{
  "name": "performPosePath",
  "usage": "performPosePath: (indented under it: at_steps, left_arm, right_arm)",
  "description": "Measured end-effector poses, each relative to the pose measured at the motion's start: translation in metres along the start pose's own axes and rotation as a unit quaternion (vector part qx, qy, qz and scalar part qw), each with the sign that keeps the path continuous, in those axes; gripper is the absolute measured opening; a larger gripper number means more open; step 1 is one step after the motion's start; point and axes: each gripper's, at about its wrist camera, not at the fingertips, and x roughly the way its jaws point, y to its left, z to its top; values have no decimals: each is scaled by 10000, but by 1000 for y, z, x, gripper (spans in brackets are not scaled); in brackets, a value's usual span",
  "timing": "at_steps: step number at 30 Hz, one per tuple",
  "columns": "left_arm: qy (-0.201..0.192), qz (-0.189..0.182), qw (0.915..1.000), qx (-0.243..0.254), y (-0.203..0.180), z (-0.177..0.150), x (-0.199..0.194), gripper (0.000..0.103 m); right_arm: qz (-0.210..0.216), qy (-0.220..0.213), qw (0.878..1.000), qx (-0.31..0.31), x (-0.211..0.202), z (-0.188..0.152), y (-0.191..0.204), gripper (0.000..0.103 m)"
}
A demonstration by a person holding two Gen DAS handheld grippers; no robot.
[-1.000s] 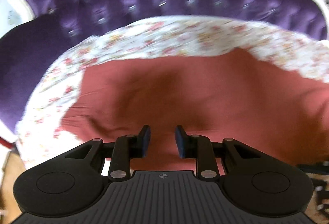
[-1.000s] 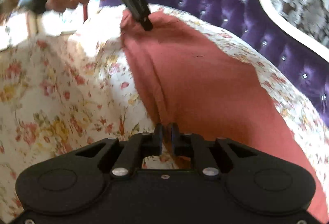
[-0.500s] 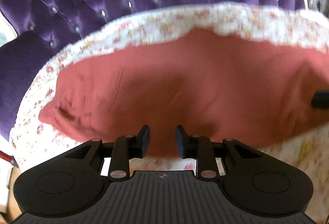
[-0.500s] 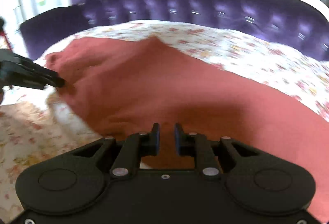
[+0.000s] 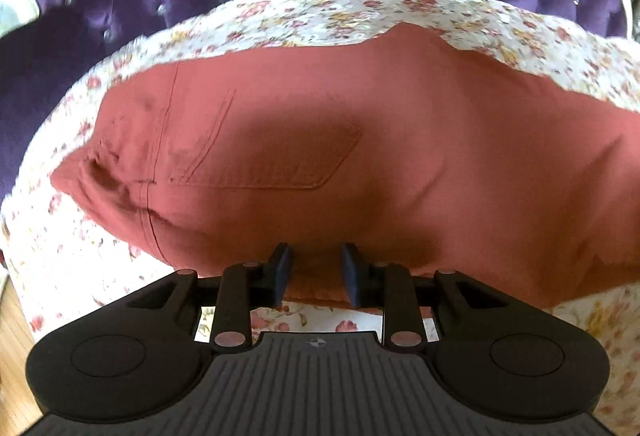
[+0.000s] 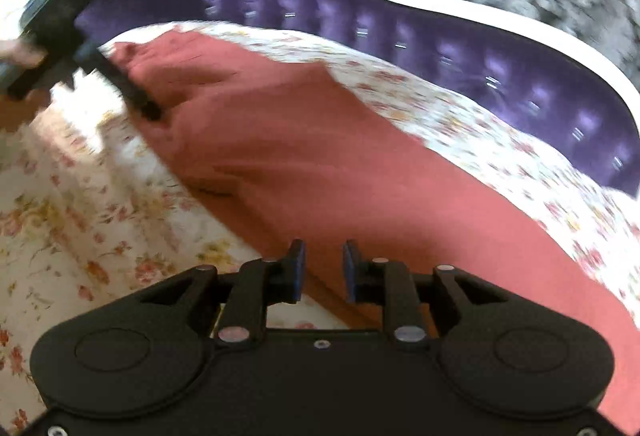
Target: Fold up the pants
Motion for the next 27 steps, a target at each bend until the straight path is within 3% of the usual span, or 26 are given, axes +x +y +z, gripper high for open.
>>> performPosePath:
  at_steps: [4, 9, 10, 11, 12, 20, 22, 23, 24, 26, 27]
  left_arm:
    - [124, -60, 9999, -84, 2, 3, 1, 28]
    - [115, 13, 9999, 7, -2, 1, 2, 28]
    - [111, 8, 9999, 11, -2, 0, 1, 28]
    - [114, -12, 9999, -2, -1, 1, 1, 28]
    - [118, -36, 9999, -13, 0, 1, 1, 28]
    - [151, -110, 9998, -81, 3, 3, 1, 28]
    - [146, -70, 9998, -109, 2, 4, -2, 28]
    - [133, -52, 9998, -130, 1, 4, -5, 28]
    - [96, -59, 9998, -147, -1, 5, -8, 28]
    - [-7, -146, 9998, -153, -7, 8, -15, 28]
    - [-46, -183, 9997, -125, -12, 11, -19, 28]
  right_arm:
    - [12, -26, 9976, -696, 14, 4, 17, 30]
    - [28, 9, 9954, -953, 23, 4, 20, 29]
    - [34, -3, 9949, -1013, 23, 3, 20, 26]
    - [70, 12, 9946, -1033, 23, 4, 20, 11]
    - [127, 62, 9948, -1008, 23, 4, 20, 7]
    - [328, 209, 9979, -527, 9, -6, 8, 8]
    - [451, 137, 9987, 172, -4, -6, -10, 10]
    - [436, 45, 9977, 522, -11, -6, -21, 24]
    - [313, -53, 9954, 904, -20, -8, -35, 47]
    - [-300, -246, 9861, 1616, -38, -17, -69, 66]
    - [-632, -330, 9783, 1947, -47, -25, -88, 66]
